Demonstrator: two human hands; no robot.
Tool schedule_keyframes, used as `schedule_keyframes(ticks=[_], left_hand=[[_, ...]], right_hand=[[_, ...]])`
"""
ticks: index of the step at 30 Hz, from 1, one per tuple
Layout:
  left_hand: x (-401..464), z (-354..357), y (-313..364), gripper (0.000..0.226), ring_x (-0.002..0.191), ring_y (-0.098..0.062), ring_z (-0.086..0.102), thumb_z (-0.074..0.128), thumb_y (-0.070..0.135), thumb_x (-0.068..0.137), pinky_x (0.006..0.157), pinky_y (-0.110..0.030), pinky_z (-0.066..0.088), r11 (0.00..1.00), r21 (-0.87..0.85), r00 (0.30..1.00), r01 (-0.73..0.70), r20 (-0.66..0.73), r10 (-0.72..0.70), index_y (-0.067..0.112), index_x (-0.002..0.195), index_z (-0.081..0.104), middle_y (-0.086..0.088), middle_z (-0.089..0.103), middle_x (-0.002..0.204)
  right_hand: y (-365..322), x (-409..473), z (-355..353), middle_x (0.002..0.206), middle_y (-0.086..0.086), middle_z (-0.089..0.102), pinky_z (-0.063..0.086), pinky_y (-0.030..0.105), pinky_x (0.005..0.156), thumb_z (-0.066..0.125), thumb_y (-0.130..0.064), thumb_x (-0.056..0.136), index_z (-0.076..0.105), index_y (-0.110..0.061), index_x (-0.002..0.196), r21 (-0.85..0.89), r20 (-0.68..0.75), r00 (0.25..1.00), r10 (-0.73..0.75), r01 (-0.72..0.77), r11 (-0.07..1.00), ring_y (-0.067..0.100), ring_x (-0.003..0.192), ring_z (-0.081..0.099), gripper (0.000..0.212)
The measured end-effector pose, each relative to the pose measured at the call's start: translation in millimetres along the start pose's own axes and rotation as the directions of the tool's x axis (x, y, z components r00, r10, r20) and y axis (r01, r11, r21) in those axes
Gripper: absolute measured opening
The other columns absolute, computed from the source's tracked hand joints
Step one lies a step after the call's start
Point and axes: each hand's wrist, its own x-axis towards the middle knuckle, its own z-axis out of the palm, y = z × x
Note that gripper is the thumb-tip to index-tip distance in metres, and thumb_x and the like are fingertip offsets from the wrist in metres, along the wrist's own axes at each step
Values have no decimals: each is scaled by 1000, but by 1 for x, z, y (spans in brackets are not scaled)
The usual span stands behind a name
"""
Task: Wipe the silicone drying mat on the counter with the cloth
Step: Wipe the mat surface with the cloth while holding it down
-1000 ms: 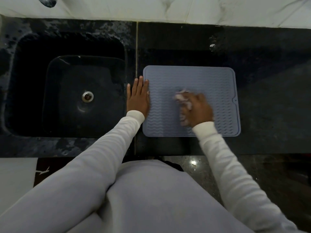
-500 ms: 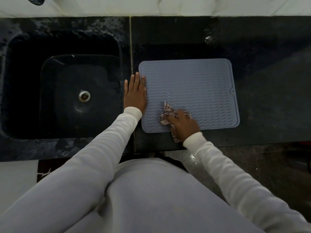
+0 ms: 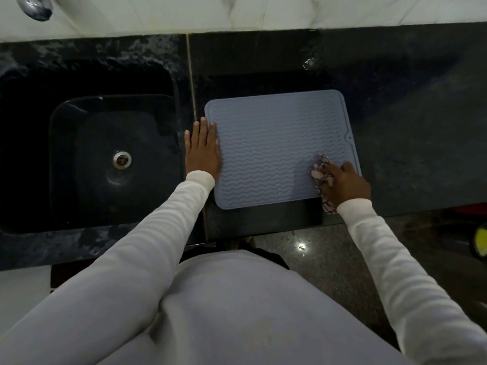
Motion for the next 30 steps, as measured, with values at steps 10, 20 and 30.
schedule_keyframes(ticks=[10,20,30], left_hand=[[-4,3,7,58,152,-26,-1,18,40,106,121,-46,-8,998,10,998,57,23,-58,16,158,8,-11,-1,165],[-8,6,7,62,152,-25,0,13,42,106,123,-46,-3,999,45,1000,-2,14,1,9,157,5,-12,1,165],[-10,4,6,61,152,-24,-1,12,41,106,123,-45,-5,999,48,1000,-8,19,7,9,157,4,-11,-1,165]], right_hand=[[-166,-35,55,124,19,61,54,39,50,43,-41,79,73,-23,100,129,15,782,-623,616,777,37,69,67,41],[-61,-22,27,113,17,56,55,45,59,62,-28,80,62,-33,120,139,81,914,-398,385,912,38,74,66,40],[73,-1,-7,117,19,55,52,47,79,72,-23,79,63,-31,125,-35,56,994,90,-89,995,46,89,62,48]])
